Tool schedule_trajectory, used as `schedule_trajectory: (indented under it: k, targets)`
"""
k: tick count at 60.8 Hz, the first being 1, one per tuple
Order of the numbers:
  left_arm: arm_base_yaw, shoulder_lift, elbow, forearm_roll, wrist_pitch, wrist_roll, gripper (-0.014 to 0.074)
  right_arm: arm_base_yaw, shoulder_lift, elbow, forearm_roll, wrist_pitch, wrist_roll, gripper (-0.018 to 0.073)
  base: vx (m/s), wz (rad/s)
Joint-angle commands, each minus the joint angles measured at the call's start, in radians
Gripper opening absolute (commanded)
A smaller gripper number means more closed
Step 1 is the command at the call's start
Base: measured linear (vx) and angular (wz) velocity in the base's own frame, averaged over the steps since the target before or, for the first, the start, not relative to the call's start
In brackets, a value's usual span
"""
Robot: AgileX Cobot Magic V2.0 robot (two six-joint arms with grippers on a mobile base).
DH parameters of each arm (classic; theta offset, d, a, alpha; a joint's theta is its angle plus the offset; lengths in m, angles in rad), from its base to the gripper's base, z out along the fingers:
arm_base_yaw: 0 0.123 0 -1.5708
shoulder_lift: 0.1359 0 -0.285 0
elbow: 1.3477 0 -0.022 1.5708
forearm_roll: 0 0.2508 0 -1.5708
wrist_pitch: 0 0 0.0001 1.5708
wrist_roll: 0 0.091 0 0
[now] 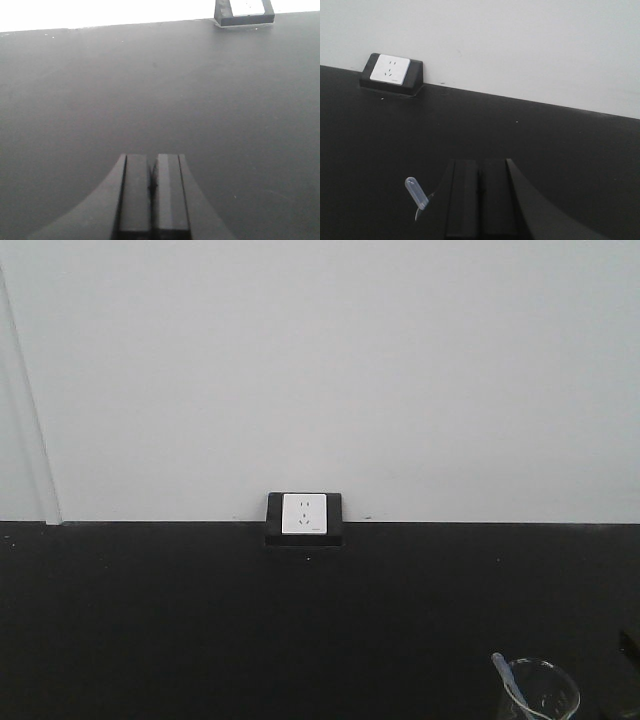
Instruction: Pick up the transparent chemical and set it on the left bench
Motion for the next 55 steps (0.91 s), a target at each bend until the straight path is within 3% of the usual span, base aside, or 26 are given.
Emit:
schedule_trajectory:
  k: [1,8,20,27,34,42,50,55]
  targets:
    - [-0.002,-0.019,0.016,-0.001,-0.078,-0.008,-0.0003,0.0,0.041,-0.039,0.002,-0.149,-0.004,0.0077,0.0,0.0]
    - [-0.002,-0.019,0.016,-0.001,-0.078,-0.008,-0.0003,0.0,0.101,-0.039,0.002,-0.208,-0.004,0.0216,0.0,0.0]
    - [-0.002,-0.019,0.016,-0.001,-0.078,-0.008,-0.0003,0.0,0.194,-0.039,0.002,-0.354,-0.02,0.0562,0.0,0.0]
    - [-0.002,-0.019,0.016,-0.001,-0.078,-0.008,-0.0003,0.0,0.252,-0.036,0.002,-0.497,-0.019,0.0679,0.0,0.0]
    - [-0.002,-0.019,0.016,-0.001,-0.078,-0.008,-0.0003,0.0,0.3,-0.037,0.002,-0.639,0.005,0.07,0.0,0.0]
    - [-0.002,-0.019,0.016,-0.001,-0.078,-0.008,-0.0003,0.0,0.399,-0.037,-0.029,-0.815,-0.06,0.0672,0.0,0.0]
    - [-0.002,-0.019,0.016,-0.001,-0.078,-0.008,-0.0003,0.0,0.535,-0.038,-0.143,-0.9,-0.173,0.0613,0.0,0.0]
    - [-0.002,-0.019,0.016,-0.001,-0.078,-0.008,-0.0003,0.0,0.605,-0.038,-0.167,-0.908,-0.205,0.0574,0.0,0.0]
